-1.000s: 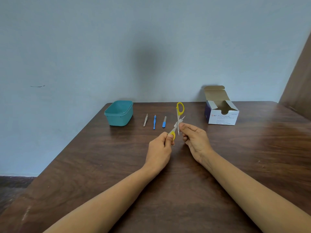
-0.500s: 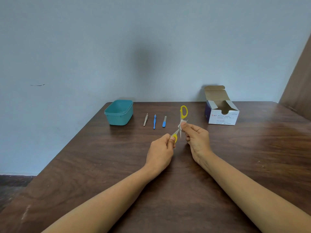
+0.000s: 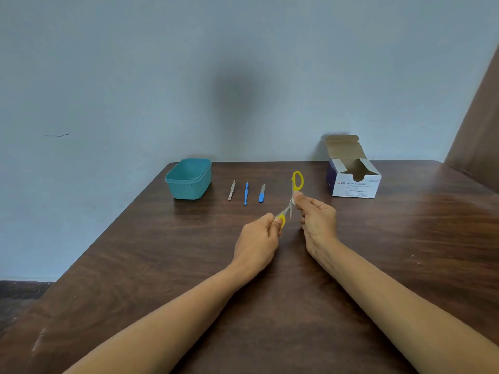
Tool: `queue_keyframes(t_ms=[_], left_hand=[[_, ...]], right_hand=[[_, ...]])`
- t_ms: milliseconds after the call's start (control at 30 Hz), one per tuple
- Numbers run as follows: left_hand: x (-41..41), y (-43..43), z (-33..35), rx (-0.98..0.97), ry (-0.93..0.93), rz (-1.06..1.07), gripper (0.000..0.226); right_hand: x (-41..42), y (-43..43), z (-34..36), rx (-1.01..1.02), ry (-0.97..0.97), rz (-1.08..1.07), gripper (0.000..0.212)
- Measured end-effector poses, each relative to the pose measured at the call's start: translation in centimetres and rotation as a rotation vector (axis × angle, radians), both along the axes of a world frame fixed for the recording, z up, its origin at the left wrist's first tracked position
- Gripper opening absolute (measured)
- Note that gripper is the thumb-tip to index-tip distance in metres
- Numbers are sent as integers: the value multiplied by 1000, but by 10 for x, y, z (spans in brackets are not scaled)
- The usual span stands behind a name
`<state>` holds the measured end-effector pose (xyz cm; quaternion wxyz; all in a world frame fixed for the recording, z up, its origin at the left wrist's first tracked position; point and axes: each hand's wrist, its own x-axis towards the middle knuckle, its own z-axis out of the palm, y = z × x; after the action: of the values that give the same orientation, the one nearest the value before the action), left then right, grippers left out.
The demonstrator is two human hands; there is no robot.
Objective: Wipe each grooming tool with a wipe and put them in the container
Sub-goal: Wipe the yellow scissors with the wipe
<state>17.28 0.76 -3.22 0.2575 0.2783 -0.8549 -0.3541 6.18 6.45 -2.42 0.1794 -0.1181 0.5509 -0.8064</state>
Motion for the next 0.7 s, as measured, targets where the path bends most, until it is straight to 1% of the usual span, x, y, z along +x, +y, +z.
queue_keyframes(t_ms=[100, 200, 300, 400, 533, 633, 700], left_hand=[[1, -1, 0, -3, 2, 7, 37], [2, -2, -1, 10, 23, 19, 39], [2, -2, 0, 34, 35, 24, 40], [1, -2, 1, 36, 17, 7, 39], [0, -2, 0, 5, -3, -6, 38], [0, -1, -1, -2, -15, -12, 37], [0, -2, -1, -6, -15, -11, 37]], right_hand=[[0, 2, 1, 38, 22, 71, 14], [2, 6, 4, 114, 93, 147, 12], [5, 6, 4, 158, 129, 166, 12], [2, 5, 4, 119, 55, 112, 6], [-2, 3, 5, 44, -82, 45, 11], [-4, 3, 5, -6, -162, 44, 9], [-5, 3, 4, -10, -173, 81, 10]])
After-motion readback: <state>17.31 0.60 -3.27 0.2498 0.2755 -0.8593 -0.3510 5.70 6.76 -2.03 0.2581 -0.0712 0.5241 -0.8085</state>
